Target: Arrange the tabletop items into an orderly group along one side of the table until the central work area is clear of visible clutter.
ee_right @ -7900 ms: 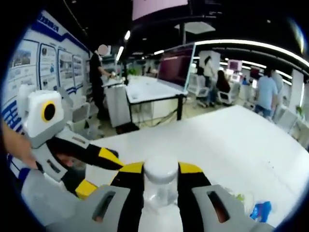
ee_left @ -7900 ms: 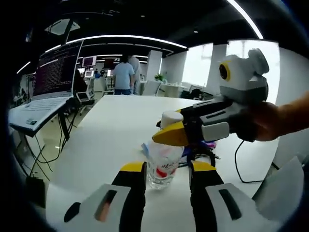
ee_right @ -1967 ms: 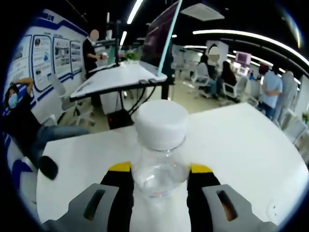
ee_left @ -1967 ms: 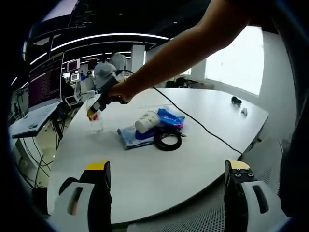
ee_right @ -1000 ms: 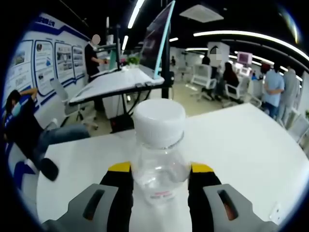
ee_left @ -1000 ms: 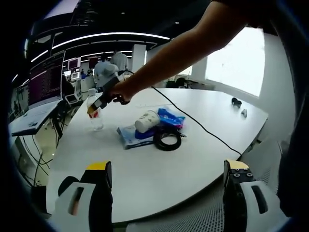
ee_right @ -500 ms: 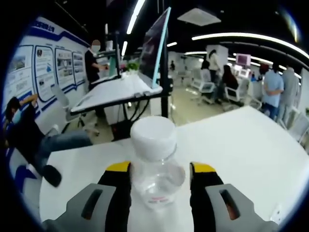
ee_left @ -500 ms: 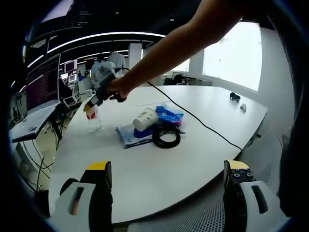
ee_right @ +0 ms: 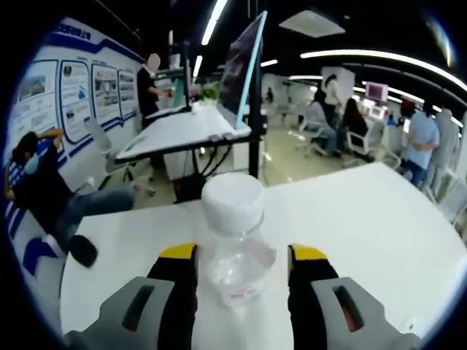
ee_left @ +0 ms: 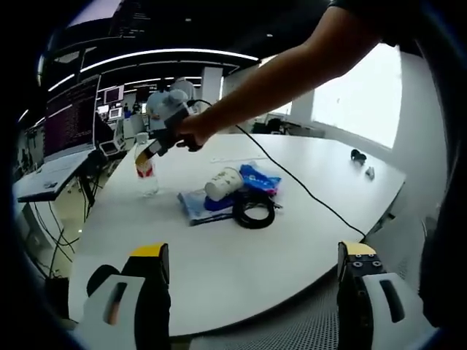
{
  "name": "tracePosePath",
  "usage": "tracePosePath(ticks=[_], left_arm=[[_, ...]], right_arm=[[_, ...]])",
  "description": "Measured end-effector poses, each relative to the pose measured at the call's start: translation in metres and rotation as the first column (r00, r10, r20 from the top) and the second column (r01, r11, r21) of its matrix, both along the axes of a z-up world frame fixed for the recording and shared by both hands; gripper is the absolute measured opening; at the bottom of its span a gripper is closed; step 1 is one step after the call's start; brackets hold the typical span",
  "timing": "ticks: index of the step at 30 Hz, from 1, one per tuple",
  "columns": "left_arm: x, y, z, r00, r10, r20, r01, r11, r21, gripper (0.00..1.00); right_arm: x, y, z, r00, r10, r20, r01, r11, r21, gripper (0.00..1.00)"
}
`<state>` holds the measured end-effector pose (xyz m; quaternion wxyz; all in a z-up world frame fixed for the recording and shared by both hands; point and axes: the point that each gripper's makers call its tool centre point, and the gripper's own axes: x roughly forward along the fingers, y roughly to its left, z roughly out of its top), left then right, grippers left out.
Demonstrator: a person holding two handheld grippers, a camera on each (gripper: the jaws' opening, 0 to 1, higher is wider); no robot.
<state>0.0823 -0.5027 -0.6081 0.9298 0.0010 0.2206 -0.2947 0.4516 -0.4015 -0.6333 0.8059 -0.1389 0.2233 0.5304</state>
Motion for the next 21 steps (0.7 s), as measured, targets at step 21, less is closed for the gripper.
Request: tracePosePath(ticks=[21], left_arm=[[-0.0003,0.0006,-0.0004,1.000,0.006,-0.002,-0.006,1.000,0.005,0.95]], right_arm=[[0.0050,0.0045,0.0012,0.998,-0.057,-0.022,0.057,0.998,0.006,0.41]])
